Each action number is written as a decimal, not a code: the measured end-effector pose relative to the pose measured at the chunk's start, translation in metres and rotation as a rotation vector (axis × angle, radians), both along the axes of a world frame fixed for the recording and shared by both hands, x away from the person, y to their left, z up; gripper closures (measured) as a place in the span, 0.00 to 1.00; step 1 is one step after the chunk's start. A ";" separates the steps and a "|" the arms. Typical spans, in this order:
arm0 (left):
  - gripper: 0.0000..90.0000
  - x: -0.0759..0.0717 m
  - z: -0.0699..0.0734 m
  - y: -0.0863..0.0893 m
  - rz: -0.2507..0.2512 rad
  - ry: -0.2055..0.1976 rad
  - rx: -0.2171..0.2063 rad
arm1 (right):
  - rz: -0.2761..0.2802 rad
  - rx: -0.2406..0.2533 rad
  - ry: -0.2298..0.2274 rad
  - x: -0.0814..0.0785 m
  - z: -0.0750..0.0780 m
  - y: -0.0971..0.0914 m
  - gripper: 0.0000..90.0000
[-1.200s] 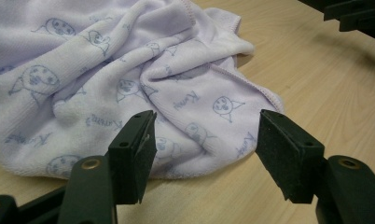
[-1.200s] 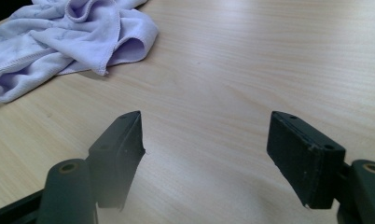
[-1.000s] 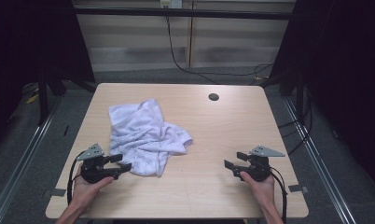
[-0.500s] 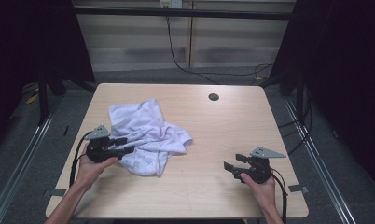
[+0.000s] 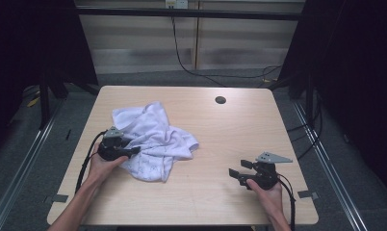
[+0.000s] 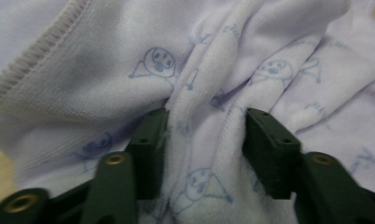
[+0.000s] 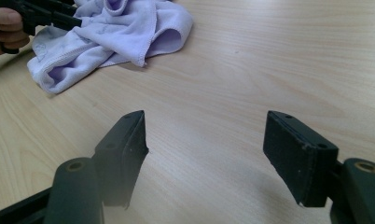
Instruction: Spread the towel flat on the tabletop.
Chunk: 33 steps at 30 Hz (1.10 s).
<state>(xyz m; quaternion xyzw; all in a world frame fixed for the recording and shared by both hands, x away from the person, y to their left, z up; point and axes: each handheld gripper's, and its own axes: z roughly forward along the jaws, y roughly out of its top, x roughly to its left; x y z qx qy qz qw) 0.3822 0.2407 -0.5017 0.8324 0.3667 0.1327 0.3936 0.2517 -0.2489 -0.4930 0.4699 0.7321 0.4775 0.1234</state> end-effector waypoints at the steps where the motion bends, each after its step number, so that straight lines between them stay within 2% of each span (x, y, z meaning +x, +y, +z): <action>1: 0.65 -0.002 -0.001 0.000 -0.007 0.000 -0.008 | 0.000 -0.004 0.000 0.000 0.000 0.001 0.33; 2: 0.71 -0.006 -0.002 0.001 -0.008 -0.003 -0.023 | 0.009 -0.007 0.001 0.000 0.001 0.002 0.33; 4: 0.72 -0.012 -0.002 -0.001 -0.018 -0.010 -0.016 | 0.010 -0.013 -0.002 0.000 0.000 0.003 0.33; 6: 0.72 -0.015 -0.002 -0.001 -0.020 -0.003 -0.025 | 0.015 -0.012 -0.004 0.000 0.000 0.003 0.33; 9: 0.72 -0.031 -0.002 -0.006 -0.063 0.009 -0.051 | 0.022 -0.010 -0.004 -0.001 0.000 0.004 0.33; 11: 0.72 -0.034 -0.002 -0.007 -0.072 0.004 -0.047 | 0.022 -0.009 -0.004 -0.001 0.000 0.005 0.33; 14: 0.72 -0.042 -0.002 -0.011 -0.091 0.039 -0.085 | 0.026 -0.003 0.002 -0.001 0.000 0.005 0.33; 19: 0.70 -0.056 -0.001 -0.019 -0.126 0.051 -0.085 | 0.036 0.000 0.000 -0.002 0.002 0.008 0.35; 20: 0.68 -0.060 -0.002 -0.019 -0.126 0.062 -0.102 | 0.054 0.004 -0.002 -0.003 0.001 0.010 0.37; 23: 0.68 -0.071 -0.001 -0.022 -0.142 0.062 -0.106 | 0.072 0.004 -0.002 -0.004 0.001 0.012 0.41; 24: 0.67 -0.076 -0.001 -0.025 -0.135 0.094 -0.124 | 0.093 0.003 0.001 -0.004 0.001 0.016 0.43; 25: 0.67 -0.076 -0.001 -0.025 -0.135 0.094 -0.124 | 0.093 0.003 0.001 -0.004 0.001 0.016 0.43; 26: 0.67 -0.079 0.000 -0.027 -0.131 0.113 -0.135 | 0.112 0.009 0.006 -0.004 0.001 0.018 0.46; 28: 0.67 -0.088 0.001 -0.032 -0.154 0.097 -0.116 | 0.136 0.004 0.010 -0.005 0.000 0.023 0.48; 31: 0.64 -0.100 0.002 -0.037 -0.188 0.119 -0.122 | 0.180 -0.016 0.013 -0.005 0.000 0.031 0.56; 32: 0.64 -0.104 0.003 -0.039 -0.200 0.135 -0.129 | 0.180 -0.016 0.013 -0.005 0.000 0.031 0.56; 33: 0.61 -0.108 0.004 -0.042 -0.211 0.126 -0.111 | 0.194 -0.016 0.009 -0.004 0.000 0.032 0.58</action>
